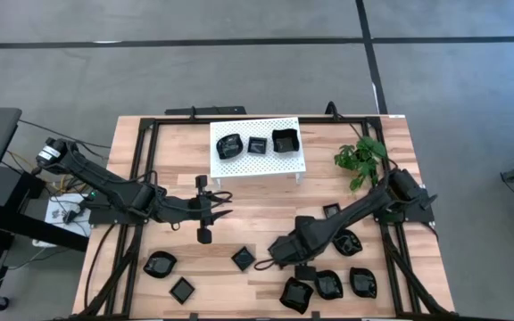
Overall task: Pick & Place Mini shaped plates
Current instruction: Stack the distorted square plate on top of the distorted square plate on the shelf
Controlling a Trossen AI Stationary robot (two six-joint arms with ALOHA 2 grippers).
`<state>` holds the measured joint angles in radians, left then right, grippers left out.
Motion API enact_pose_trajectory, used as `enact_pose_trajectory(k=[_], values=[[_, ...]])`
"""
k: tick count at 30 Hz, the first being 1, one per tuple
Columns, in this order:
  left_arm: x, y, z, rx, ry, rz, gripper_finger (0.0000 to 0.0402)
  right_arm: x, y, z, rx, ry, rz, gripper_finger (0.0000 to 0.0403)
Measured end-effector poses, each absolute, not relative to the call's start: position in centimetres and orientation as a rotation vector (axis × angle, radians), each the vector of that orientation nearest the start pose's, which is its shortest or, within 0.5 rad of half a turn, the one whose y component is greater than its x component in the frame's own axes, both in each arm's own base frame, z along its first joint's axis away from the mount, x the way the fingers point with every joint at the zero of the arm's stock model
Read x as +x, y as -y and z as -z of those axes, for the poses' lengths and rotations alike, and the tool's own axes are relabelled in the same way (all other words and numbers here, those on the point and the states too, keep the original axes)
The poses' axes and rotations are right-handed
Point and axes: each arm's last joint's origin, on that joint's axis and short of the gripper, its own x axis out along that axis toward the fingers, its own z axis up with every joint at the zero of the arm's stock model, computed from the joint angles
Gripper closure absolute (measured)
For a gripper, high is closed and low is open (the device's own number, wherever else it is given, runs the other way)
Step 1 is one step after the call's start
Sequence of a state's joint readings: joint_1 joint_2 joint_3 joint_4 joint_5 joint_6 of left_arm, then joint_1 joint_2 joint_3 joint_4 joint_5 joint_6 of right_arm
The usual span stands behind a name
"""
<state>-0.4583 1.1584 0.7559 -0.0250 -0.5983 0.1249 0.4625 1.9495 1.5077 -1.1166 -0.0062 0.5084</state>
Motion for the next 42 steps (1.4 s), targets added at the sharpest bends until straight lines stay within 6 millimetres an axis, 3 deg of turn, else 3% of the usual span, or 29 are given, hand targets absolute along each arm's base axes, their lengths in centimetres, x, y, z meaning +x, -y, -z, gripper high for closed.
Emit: enact_pose_trajectory(k=[6,12,16,25,35,42], values=[[22.8,9.4,-26.7,0.34,-0.379,-0.115,0.0289,33.2,-15.5,-24.5,-0.099,-1.535,0.115,0.0401],[22.8,9.4,-26.7,0.34,-0.379,-0.115,0.0289,33.8,-13.4,-28.6,-0.239,-1.455,0.283,0.0399],[22.8,9.4,-26.7,0.34,-0.379,-0.115,0.0289,34.6,-11.2,-30.8,-0.338,-1.4,0.311,0.0401],[22.8,9.4,-26.7,0.34,-0.379,-0.115,0.0289,36.5,-4.3,-34.9,-0.374,-1.317,0.35,0.0401],[22.8,9.4,-26.7,0.34,-0.379,-0.115,0.0289,36.8,3.9,-35.8,-0.333,-1.347,0.405,0.04],[22.8,9.4,-26.7,0.34,-0.379,-0.115,0.0289,36.7,7.3,-35.8,-0.192,-1.323,0.398,0.04]])
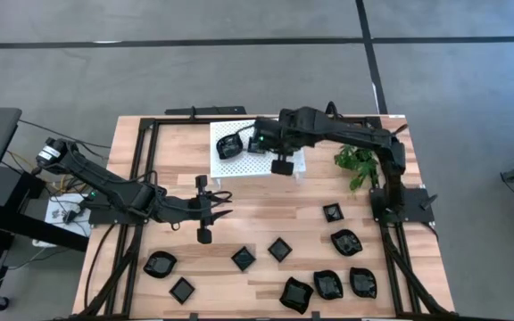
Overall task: Pick & Place Mini shaped plates
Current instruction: Stack the distorted square plate on top of the distorted square plate on the shelf
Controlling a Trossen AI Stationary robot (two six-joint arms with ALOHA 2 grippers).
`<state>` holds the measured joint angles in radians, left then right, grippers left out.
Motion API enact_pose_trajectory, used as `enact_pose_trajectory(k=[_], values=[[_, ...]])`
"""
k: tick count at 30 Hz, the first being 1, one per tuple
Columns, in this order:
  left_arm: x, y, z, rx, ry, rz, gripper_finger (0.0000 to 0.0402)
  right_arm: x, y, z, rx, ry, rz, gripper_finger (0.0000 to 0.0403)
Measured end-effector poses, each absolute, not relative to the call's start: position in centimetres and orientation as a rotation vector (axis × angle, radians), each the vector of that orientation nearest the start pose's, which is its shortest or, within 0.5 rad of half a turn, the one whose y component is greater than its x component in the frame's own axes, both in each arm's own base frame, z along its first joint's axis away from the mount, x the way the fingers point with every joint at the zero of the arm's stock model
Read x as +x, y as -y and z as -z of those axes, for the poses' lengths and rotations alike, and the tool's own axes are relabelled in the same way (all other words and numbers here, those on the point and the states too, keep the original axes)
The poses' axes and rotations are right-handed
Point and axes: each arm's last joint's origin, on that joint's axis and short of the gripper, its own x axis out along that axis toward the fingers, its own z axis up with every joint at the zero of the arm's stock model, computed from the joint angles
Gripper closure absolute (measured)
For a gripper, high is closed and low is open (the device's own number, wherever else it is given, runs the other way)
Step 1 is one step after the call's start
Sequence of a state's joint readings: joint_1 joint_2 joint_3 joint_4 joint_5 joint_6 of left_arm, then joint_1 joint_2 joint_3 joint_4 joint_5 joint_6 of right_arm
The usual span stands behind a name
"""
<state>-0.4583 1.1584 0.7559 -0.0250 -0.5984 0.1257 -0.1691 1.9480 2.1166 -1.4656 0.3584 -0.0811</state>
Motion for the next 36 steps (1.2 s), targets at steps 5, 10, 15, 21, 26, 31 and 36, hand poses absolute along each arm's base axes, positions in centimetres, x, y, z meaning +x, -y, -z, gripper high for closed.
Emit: enact_pose_trajectory(k=[5,10,15,21,26,31,36], values=[[22.8,9.4,-26.7,0.34,-0.379,-0.115,0.0289,36.7,8.2,-35.8,-0.131,-1.312,0.375,0.04],[22.8,9.4,-26.7,0.34,-0.379,-0.115,0.0289,36.7,8.2,-35.7,-0.077,-1.302,0.393,0.04],[22.8,9.4,-26.7,0.338,-0.378,-0.115,0.0289,37.1,8.3,-35.0,-0.073,-1.319,0.383,0.04],[22.8,9.4,-26.7,0.337,-0.378,-0.116,0.0289,37.9,8.4,-34.0,-0.093,-1.335,0.361,0.04],[22.8,9.4,-26.7,0.337,-0.378,-0.116,0.0289,37.9,8.7,-33.4,-0.092,-1.378,0.358,0.04],[22.8,9.4,-26.7,0.336,-0.378,-0.116,0.0289,38.1,9.0,-32.5,-0.091,-1.425,0.356,0.0397],[22.8,9.4,-26.7,0.337,-0.378,-0.116,0.0289,38.1,9.0,-32.7,-0.106,-1.413,0.371,0.0379]])
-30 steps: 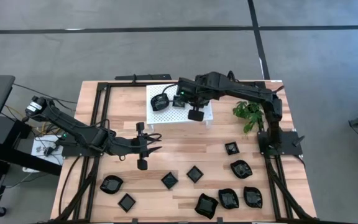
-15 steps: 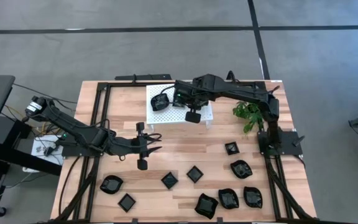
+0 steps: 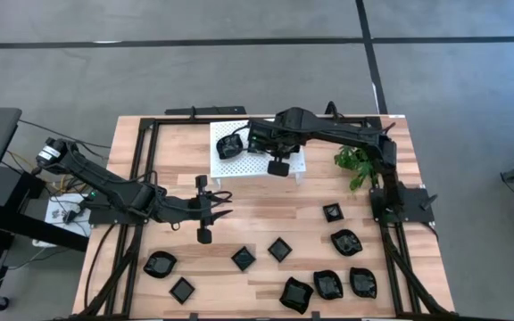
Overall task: Pick & Place Mini shaped plates
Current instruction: Stack the distorted square plate on top of the distorted square plate on the shelf, then stack the leaf-shaped plate on top of the leaf-shaped plate on the shelf
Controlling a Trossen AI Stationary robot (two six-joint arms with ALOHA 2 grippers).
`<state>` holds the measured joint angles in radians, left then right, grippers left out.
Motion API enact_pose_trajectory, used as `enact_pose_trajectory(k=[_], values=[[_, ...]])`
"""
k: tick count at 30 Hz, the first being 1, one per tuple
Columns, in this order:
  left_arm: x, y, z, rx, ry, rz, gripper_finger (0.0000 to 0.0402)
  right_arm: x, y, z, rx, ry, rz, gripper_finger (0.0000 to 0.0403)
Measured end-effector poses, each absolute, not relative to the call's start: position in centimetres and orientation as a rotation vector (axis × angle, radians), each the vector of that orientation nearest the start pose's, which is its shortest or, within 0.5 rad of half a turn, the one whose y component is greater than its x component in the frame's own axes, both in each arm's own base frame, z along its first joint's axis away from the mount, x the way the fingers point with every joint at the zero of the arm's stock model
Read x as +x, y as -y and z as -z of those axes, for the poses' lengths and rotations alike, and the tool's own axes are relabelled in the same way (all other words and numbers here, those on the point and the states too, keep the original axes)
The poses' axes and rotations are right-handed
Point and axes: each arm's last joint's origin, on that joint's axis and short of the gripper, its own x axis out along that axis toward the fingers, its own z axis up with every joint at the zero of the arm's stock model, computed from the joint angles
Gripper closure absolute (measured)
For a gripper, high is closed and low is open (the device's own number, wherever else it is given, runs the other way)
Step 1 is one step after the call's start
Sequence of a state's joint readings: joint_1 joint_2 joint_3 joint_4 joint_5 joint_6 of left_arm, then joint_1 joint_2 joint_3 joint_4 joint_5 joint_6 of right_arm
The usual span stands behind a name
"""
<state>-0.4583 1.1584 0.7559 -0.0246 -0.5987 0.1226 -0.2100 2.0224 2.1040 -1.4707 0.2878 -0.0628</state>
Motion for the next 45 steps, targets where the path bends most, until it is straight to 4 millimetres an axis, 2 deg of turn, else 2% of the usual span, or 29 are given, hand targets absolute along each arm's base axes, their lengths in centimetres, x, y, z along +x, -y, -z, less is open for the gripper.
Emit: enact_pose_trajectory(k=[8,13,17,21,24,26,29,33,38,42,45], values=[[22.8,9.4,-26.7,0.336,-0.378,-0.116,0.0289,38.2,8.7,-32.8,-0.134,-1.418,0.352,0.0346],[22.8,9.4,-26.7,0.336,-0.378,-0.116,0.0289,38.0,7.6,-34.7,-0.166,-1.365,0.327,0.0344],[22.8,9.4,-26.7,0.314,-0.376,-0.12,0.0289,37.4,5.5,-37.6,-0.2,-1.299,0.294,0.0343],[22.8,9.4,-26.7,0.302,-0.376,-0.123,0.0289,35.5,2.2,-41.1,-0.235,-1.177,0.266,0.0343],[22.8,9.4,-26.7,0.272,-0.373,-0.128,0.0289,34.0,-0.3,-42.4,-0.267,-1.123,0.205,0.0344],[22.7,9.4,-26.9,0.247,-0.363,-0.13,0.0289,33.1,-1.9,-42.5,-0.263,-1.087,0.18,0.0344],[22.1,9.5,-27.4,0.219,-0.341,-0.12,0.0289,31.7,-4.1,-41.2,-0.26,-1.05,0.136,0.0344],[20.7,9.7,-28.6,0.192,-0.302,-0.088,0.0289,28.7,-6.1,-36.9,-0.241,-1.015,0.093,0.0344],[18.9,9.3,-29.2,0.087,-0.326,-0.082,0.0289,24.6,-5.8,-32.2,-0.119,-0.787,0.071,0.0344],[18.7,9.4,-27.5,0.048,-0.462,-0.113,0.0289,23.5,-5.5,-29.4,-0.055,-0.515,0.024,0.0344],[19.2,10.0,-26.5,-0.027,-0.526,-0.083,0.0289,23.4,-5.5,-27.5,-0.103,-0.391,-0.003,0.0344]])
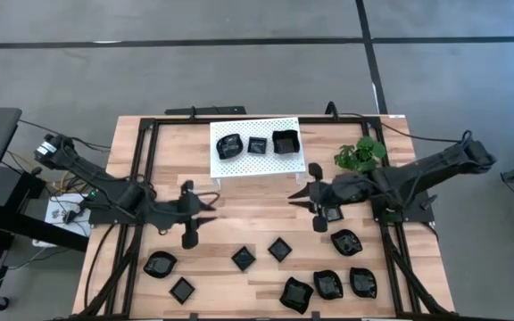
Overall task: Pick & Place Mini shaped plates
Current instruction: Stack the leaf-shaped plate on top of the leaf-shaped plate on the shelf
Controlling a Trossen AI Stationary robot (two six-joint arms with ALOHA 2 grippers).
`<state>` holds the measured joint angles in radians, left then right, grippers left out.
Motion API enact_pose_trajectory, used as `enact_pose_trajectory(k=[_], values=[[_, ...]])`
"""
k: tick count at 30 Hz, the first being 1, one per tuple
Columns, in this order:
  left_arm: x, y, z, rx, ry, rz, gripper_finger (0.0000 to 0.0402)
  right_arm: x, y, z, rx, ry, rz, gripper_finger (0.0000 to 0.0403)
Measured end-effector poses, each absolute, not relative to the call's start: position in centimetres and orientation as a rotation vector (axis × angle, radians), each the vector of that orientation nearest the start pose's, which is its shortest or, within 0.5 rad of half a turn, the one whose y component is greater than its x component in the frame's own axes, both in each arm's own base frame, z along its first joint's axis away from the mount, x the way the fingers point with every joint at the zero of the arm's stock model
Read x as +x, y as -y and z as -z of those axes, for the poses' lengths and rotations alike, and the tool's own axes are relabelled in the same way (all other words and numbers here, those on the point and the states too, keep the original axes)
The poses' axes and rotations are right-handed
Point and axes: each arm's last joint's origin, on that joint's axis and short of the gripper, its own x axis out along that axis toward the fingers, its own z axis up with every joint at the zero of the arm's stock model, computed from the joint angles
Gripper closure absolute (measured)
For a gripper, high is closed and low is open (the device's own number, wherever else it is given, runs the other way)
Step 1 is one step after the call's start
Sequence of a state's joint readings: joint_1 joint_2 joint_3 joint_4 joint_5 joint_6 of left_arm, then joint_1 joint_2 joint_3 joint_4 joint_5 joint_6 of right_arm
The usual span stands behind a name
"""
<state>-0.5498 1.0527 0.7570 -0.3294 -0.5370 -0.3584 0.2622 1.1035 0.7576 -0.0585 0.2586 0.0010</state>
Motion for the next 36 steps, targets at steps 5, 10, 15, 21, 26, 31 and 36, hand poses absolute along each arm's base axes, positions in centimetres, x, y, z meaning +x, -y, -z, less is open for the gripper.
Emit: enact_pose_trajectory(k=[5,10,15,21,26,31,36], values=[[19.3,11.4,-25.2,-0.071,-0.643,0.061,0.0289,24.2,-5.5,-26.0,-0.244,-0.301,-0.019,0.0344],[18.6,12.2,-23.9,-0.24,-0.787,0.037,0.0289,26.4,-5.3,-25.8,-0.24,-0.211,0.013,0.0344],[17.5,13.9,-22.1,-0.425,-1.002,0.033,0.0289,28.1,-5.1,-24.4,-0.251,-0.304,0.002,0.0337],[16.1,17.3,-19.4,-0.513,-1.208,0.008,0.0289,29.7,-5.2,-23.4,-0.254,-0.378,-0.046,0.0292],[14.6,19.3,-18.0,-0.598,-1.347,-0.037,0.0289,30.5,-5.0,-24.7,-0.263,-0.34,-0.031,0.0239],[13.8,20.1,-17.6,-0.647,-1.406,-0.079,0.0289,30.8,-5.2,-25.7,-0.316,-0.308,-0.04,0.0201],[13.2,20.1,-17.2,-0.621,-1.43,-0.127,0.0289,30.9,-4.9,-26.1,-0.393,-0.299,-0.042,0.0185]])
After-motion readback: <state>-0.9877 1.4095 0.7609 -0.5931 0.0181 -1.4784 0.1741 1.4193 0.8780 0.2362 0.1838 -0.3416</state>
